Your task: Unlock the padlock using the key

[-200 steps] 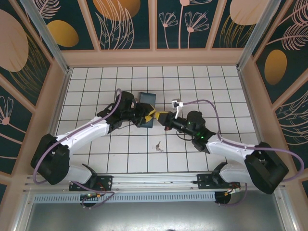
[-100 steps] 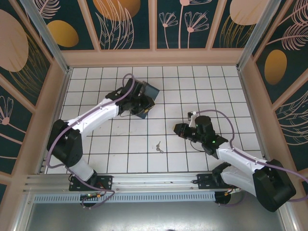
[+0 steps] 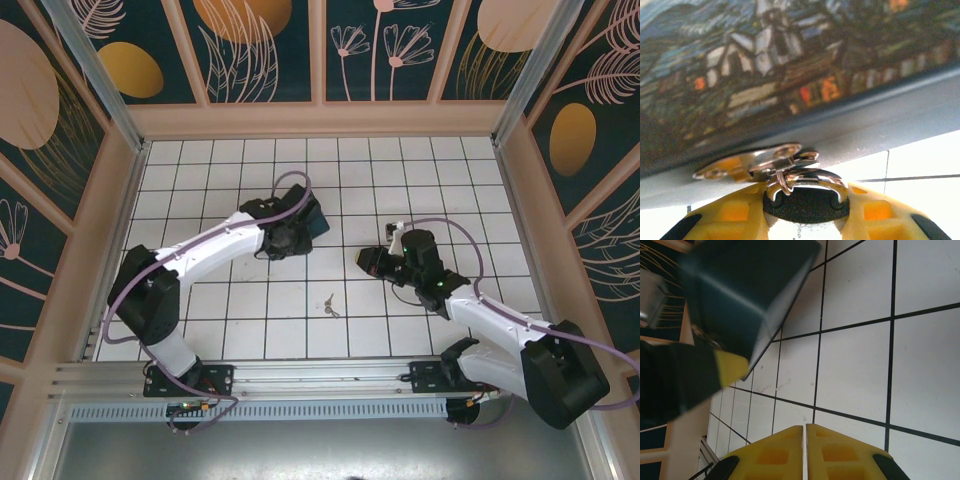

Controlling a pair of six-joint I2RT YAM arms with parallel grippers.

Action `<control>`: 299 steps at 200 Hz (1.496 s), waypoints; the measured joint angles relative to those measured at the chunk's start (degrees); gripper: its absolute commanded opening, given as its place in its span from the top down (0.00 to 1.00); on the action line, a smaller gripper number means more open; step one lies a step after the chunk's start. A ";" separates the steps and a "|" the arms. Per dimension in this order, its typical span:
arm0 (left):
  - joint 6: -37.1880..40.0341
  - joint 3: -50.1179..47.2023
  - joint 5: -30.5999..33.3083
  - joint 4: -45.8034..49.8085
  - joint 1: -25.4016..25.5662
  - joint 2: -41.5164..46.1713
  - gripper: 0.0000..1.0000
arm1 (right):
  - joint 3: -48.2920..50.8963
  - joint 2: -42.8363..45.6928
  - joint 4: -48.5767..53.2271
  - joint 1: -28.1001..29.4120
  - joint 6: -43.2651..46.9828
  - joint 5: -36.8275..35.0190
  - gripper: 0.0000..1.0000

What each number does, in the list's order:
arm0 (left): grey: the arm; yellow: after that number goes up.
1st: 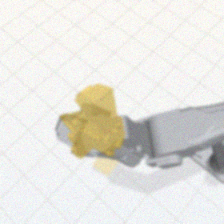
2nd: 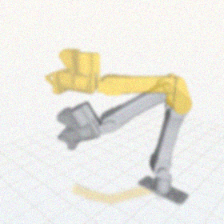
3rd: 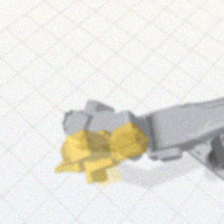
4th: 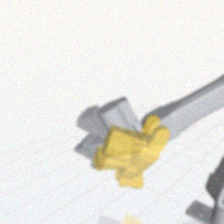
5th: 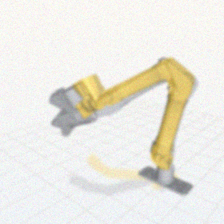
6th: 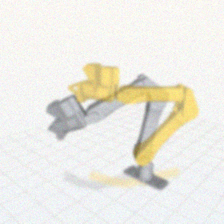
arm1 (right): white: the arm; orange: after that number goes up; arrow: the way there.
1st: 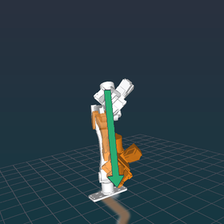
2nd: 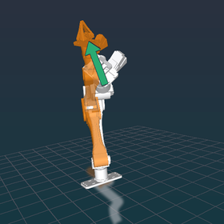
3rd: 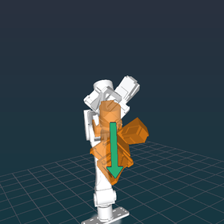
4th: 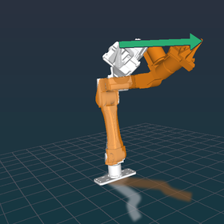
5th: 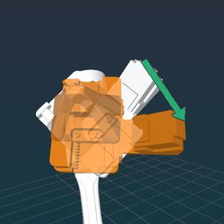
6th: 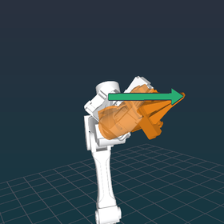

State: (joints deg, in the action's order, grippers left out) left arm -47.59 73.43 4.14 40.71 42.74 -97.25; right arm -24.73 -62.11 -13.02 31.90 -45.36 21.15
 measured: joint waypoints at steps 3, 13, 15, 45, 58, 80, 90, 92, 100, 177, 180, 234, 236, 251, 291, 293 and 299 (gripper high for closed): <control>0.02 -0.44 0.31 -0.24 0.11 -0.22 0.75 | -0.07 0.00 0.00 0.00 0.00 0.00 0.90; 0.02 -1.68 1.62 -1.14 0.35 -0.87 0.75 | -0.17 0.00 0.02 0.00 0.00 0.04 0.90; 0.04 -1.88 1.90 -1.25 0.35 -1.01 0.75 | -0.17 0.00 0.02 0.00 0.00 0.04 0.90; -0.46 -4.57 5.55 -4.85 0.66 -3.39 0.75 | -0.09 0.46 1.29 0.00 -0.04 0.04 0.90; -1.16 -6.73 6.93 -7.82 0.79 -4.24 0.74 | 0.26 1.11 1.51 0.00 -0.20 -0.02 0.90; -2.82 -10.23 8.59 -11.65 0.85 -6.01 0.68 | 0.50 1.60 1.79 0.02 -0.46 -0.02 0.90; -3.61 -11.30 9.33 -12.92 0.90 -6.78 0.62 | 0.52 1.64 2.19 0.15 -0.50 -0.02 0.90; -3.63 -11.45 9.62 -13.16 0.90 -6.93 0.60 | 0.52 1.64 2.21 0.17 -0.52 -0.02 0.90; -3.91 -11.58 10.03 -13.90 0.90 -7.15 0.53 | 0.55 1.64 2.84 0.48 -0.63 -0.02 0.89; 0.15 -14.12 0.28 -13.84 1.70 1.68 0.41 | 1.84 1.68 9.27 3.04 -2.05 0.15 0.88; 0.70 -14.10 -0.28 -13.64 1.92 2.21 0.42 | 1.95 1.68 9.42 2.97 -2.12 0.15 0.88; 3.85 -13.97 -6.95 -12.07 12.68 4.59 0.45 | 2.19 1.53 11.67 -0.48 -2.10 -0.50 0.89; 3.82 -13.97 -6.99 -12.09 12.98 4.37 0.45 | 2.19 1.51 11.82 -0.66 -1.99 -0.59 0.89; 3.48 -13.53 -6.84 -11.98 14.53 2.29 0.47 | 2.19 1.53 12.66 -2.32 -1.84 -0.68 0.89; 3.06 -11.82 -6.71 -12.33 16.83 -5.22 0.54 | 2.19 1.77 13.88 -4.59 -1.49 -0.63 0.90; 3.04 -11.78 -6.71 -12.35 16.90 -5.57 0.54 | 2.19 1.86 13.92 -4.61 -1.49 -0.63 0.90; 3.02 -11.67 -6.43 -12.31 17.00 -6.27 0.56 | 2.19 2.08 13.99 -4.70 -1.49 -0.61 0.90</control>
State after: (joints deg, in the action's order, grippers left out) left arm -44.58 61.76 -2.28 28.40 59.75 -103.53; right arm -22.55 -60.03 0.97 27.20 -46.85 20.53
